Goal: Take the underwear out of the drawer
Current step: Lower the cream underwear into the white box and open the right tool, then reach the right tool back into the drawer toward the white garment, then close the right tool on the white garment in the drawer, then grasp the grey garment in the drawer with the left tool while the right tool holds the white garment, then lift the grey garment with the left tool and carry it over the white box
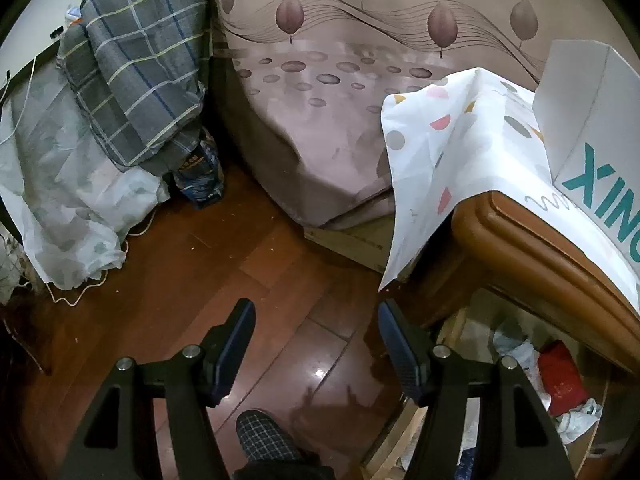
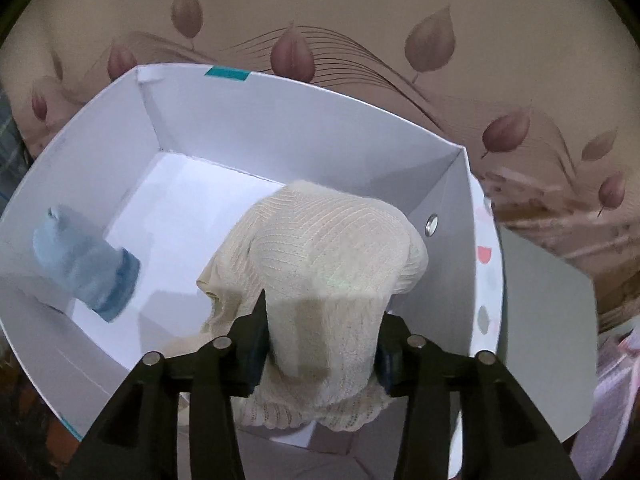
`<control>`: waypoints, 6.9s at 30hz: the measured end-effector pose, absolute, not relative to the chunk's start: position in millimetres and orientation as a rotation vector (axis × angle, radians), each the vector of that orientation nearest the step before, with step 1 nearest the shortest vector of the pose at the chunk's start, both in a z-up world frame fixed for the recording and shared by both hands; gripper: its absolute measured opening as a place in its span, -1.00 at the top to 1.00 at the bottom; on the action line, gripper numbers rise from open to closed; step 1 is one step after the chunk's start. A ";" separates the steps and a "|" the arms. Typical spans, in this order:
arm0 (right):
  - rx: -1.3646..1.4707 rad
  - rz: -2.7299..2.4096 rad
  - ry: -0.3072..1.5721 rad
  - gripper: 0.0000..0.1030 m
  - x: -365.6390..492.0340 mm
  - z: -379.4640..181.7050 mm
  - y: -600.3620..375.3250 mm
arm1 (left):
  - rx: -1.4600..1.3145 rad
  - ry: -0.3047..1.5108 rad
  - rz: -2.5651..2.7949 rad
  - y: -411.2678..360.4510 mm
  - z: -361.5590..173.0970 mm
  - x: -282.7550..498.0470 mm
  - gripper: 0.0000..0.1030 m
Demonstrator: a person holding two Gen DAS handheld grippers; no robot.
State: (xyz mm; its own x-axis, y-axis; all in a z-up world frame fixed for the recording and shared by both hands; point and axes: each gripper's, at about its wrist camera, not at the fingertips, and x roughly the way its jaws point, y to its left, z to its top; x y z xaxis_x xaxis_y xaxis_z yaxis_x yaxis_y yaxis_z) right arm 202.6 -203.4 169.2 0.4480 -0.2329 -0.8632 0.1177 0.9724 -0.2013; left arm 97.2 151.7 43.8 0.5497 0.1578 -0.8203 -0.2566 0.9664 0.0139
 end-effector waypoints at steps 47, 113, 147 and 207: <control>0.123 -0.039 1.524 -0.97 20.2 11.0 -189.3 | -0.093 1.005 0.127 125.2 37.3 100.0 -0.28; 0.288 -0.094 1.138 0.77 -19.9 2.5 -250.1 | -0.091 1.234 -0.220 41.5 -15.0 99.2 -0.28; 0.490 -0.006 1.128 0.76 -27.7 -8.2 -272.6 | -0.087 1.482 -0.103 -1.6 -94.0 121.1 -0.27; 0.288 -0.087 1.105 0.76 -23.0 -9.0 -246.2 | 0.106 0.766 -0.358 11.8 296.6 145.6 0.44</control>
State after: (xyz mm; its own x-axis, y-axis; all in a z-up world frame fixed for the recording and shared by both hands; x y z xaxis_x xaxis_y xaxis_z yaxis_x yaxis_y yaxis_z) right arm -23.0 -246.2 -9.0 0.4500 0.0733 -0.8900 0.2113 0.9596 0.1859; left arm 145.6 11.8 296.6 0.6637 -0.2778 -0.6945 0.3541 0.9345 -0.0354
